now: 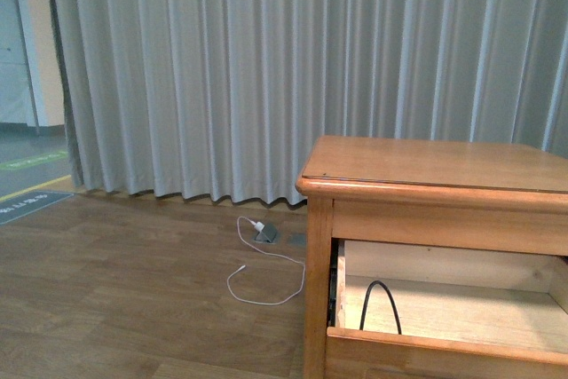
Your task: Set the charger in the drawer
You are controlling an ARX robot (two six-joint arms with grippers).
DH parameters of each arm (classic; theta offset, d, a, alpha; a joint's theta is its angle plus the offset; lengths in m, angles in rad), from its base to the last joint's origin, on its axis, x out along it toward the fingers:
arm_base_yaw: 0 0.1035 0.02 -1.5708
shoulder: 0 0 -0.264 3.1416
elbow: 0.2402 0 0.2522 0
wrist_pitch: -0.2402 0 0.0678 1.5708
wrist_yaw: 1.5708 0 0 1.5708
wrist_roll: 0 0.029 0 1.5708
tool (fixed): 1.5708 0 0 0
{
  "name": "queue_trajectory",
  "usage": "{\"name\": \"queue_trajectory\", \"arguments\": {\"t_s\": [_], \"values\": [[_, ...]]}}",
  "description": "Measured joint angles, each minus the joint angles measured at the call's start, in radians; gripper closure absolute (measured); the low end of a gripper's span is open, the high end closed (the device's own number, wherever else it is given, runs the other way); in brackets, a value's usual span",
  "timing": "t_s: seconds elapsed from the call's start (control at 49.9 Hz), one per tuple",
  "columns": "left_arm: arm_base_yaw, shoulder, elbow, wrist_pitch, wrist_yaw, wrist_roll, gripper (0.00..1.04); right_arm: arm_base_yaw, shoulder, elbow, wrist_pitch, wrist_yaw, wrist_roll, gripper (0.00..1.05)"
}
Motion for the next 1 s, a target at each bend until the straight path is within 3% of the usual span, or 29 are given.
{"name": "queue_trajectory", "arguments": {"t_s": [0.16, 0.261, 0.942, 1.002], "values": [[0.003, -0.061, -0.045, -0.009, 0.005, 0.0, 1.01, 0.0, 0.0, 0.0, 0.0, 0.0, 0.0, 0.08], [0.003, -0.176, -0.06, -0.123, 0.007, 0.0, 1.01, 0.001, 0.0, 0.0, 0.0, 0.0, 0.0, 0.08], [0.003, -0.252, -0.116, -0.124, 0.006, 0.001, 1.01, 0.001, 0.0, 0.0, 0.0, 0.0, 0.0, 0.08], [0.003, -0.252, -0.116, -0.124, 0.006, 0.0, 0.94, 0.001, 0.0, 0.0, 0.0, 0.0, 0.0, 0.08]]}}
